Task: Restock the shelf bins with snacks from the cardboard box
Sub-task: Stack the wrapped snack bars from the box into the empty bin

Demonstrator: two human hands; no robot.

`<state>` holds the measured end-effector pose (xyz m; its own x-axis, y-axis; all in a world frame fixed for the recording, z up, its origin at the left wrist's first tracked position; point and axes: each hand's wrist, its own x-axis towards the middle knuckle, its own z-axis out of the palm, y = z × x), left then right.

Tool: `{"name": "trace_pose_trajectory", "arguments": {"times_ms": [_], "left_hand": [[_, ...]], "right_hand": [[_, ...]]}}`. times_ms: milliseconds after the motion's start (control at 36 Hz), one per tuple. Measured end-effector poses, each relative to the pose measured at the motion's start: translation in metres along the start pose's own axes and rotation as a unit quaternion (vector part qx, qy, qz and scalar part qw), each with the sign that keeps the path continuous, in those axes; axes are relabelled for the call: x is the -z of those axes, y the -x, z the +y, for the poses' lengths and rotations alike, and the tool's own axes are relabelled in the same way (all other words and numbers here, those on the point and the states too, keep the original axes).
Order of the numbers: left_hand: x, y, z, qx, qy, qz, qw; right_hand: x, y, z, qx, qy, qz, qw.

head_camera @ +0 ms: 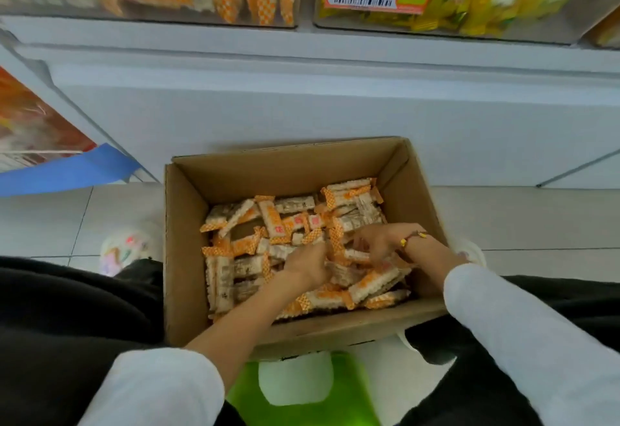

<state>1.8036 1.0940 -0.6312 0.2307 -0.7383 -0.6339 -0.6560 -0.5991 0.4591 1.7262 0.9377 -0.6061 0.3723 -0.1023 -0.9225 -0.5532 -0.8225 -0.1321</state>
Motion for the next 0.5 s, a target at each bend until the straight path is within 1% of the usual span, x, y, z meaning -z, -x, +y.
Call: {"name": "trace_pose_trajectory", "arguments": {"times_ms": [111,167,306,389,444,500], "left_hand": [[0.028,-0.003,-0.017,0.028,0.036,-0.067,0.997],[0.047,0.000,-0.025,0.043,0.054,-0.077,0.995],[0.088,0.023,-0.041,0.081,0.081,-0.056,0.992],[0.100,0.042,-0.038,0.090,0.118,-0.026,0.989],[0.101,0.050,-0.038,0.089,0.144,0.001,0.986],[0.100,0.057,-0.039,0.093,0.186,0.031,0.978]], "right_hand": [[-0.002,0.003,0.015,-0.014,0.008,-0.051,0.999],[-0.013,0.007,0.019,-0.005,0.024,-0.048,0.999],[-0.033,0.014,0.019,0.053,-0.014,0.043,0.998],[-0.040,0.018,0.018,0.068,0.049,0.133,0.988],[-0.046,0.019,0.017,0.073,0.068,0.154,0.983],[-0.046,0.023,0.016,0.071,0.034,0.168,0.983]]}}
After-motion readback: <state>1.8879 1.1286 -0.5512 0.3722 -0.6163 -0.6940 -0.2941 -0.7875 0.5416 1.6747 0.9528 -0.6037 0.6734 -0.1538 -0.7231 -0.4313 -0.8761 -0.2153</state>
